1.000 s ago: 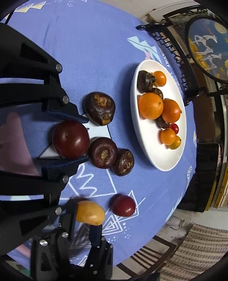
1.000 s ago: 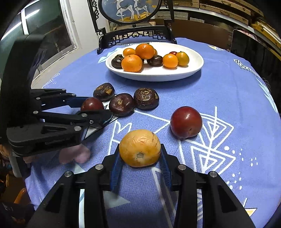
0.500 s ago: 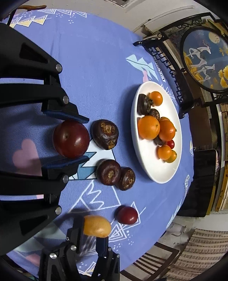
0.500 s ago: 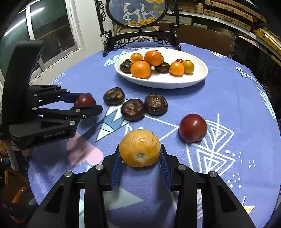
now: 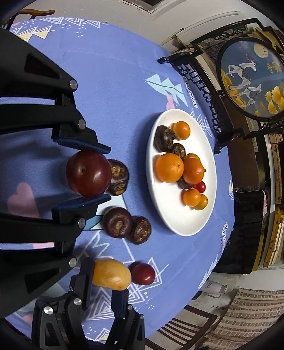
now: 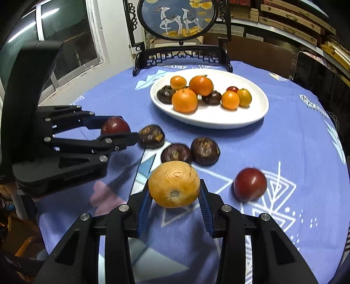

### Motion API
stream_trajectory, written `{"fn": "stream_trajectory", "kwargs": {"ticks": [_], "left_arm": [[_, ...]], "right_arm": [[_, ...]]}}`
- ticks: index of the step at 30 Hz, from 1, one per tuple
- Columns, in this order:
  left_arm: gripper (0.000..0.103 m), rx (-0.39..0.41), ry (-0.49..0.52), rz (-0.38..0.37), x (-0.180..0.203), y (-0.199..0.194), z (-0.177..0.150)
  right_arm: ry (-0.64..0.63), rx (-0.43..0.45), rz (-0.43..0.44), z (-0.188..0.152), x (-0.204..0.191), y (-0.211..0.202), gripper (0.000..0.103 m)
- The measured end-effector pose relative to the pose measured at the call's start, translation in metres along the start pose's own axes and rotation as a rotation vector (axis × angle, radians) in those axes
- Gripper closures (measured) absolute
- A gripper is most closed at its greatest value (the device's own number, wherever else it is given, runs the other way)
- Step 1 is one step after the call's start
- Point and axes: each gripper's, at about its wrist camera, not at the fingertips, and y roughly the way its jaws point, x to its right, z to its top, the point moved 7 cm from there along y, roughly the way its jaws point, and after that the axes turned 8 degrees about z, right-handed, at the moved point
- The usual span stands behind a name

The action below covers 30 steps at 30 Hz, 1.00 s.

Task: Organize fruits
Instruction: 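Lower both tomatoes onto the white plate and open both tools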

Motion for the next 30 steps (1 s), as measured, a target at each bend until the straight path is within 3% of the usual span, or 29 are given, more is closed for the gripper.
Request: {"fn": "stream_trajectory", "kwargs": {"ticks": [8,19,30], "left_arm": [[0.066,0.02,-0.008,-0.006,-0.009,0.006,0.017],[0.066,0.085,-0.086,-0.006,-0.037,0.004,0.08],[0.066,0.051,-0.151,0.051,-0.051,0.051,0.135]], "right_arm": [[0.001,0.015,0.001,0.015,0.007,0.0,0.062],[0.043,0.154,-0.03,0.071,0.04,-0.027,0.062],[0.102,0.218,-0.041,0.128,0.071,-0.01,0.062]]}}
